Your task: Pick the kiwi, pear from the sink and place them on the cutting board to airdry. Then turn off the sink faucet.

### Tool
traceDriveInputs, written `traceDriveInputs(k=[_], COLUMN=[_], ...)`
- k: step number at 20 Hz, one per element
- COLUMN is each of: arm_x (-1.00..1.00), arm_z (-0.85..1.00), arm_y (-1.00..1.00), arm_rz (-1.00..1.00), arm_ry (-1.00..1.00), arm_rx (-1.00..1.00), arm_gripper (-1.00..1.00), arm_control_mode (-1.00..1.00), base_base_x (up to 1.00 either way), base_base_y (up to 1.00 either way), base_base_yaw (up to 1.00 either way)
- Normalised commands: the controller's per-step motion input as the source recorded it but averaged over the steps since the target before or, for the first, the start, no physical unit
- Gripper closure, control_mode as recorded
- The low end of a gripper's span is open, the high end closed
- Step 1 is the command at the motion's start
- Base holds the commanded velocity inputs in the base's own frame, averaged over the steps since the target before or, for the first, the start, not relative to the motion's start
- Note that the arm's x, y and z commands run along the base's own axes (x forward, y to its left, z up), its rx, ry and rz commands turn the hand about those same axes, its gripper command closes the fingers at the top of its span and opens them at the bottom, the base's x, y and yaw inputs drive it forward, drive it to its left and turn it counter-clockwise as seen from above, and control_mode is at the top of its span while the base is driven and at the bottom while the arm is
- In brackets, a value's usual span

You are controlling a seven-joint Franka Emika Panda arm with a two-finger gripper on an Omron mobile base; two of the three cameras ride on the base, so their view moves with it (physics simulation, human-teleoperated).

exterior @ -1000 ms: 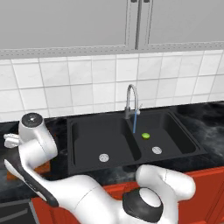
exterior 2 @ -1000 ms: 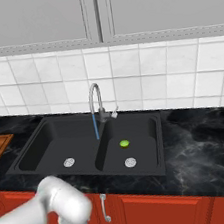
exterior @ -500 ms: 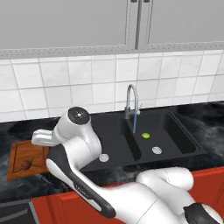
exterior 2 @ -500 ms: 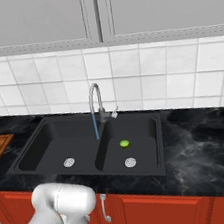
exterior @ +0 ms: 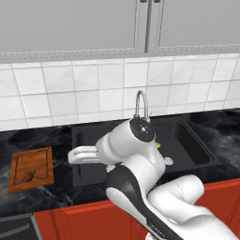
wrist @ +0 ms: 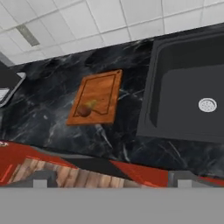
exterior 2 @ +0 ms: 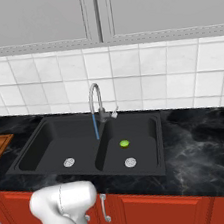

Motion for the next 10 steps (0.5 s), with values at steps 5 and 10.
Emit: traceDriveInputs(k=[5, 10], arm_x=[-0.86, -0.68], arm_z=[0.52, 0.40], arm_y=[-0.75, -0.78], arm_rz=[0.03, 0.00], arm_ry=[0.00, 0.00], arm_rx=[-0.18, -0.22], arm_gripper=[-1.00, -1.00], arm_control_mode=[-1.00, -1.00], base_base_x=[0.00, 0.00], base_base_y=[0.00, 0.00], base_base_yaw=[0.00, 0.00])
